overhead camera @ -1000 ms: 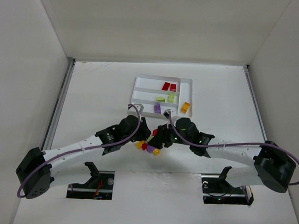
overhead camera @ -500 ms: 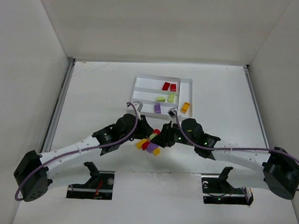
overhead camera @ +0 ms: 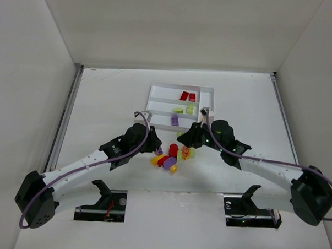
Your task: Sort the legos into containers by color
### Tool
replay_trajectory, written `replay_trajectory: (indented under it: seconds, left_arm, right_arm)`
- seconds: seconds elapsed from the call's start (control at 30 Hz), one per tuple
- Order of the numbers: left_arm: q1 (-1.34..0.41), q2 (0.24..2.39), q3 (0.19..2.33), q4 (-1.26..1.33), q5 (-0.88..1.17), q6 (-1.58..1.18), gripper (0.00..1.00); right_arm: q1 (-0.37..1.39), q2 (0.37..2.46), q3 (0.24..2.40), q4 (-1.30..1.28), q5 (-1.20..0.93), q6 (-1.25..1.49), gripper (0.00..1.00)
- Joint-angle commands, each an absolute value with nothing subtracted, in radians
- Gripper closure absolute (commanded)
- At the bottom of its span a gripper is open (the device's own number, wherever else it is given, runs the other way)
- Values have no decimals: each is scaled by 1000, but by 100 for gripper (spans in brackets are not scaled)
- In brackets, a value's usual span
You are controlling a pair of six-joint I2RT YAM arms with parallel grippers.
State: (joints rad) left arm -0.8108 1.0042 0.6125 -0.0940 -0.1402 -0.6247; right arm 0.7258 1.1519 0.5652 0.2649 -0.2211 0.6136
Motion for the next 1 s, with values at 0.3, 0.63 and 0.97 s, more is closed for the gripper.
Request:
replay_trajectory:
  seconds: [0.3, 0.63, 0.97]
  left_arm:
    - [-746, 1012, 632, 83, -160, -647, 94]
    - [-637, 1066, 611, 182, -169, -712, 94]
    - [-607, 1164, 632, 252, -175, -713, 93]
  right_arm:
    - [582, 1733, 1133, 42, 87, 463, 61]
    - [607, 1966, 1443, -89, 78, 426, 58]
    - [619, 2089, 1629, -172, 77, 408, 48]
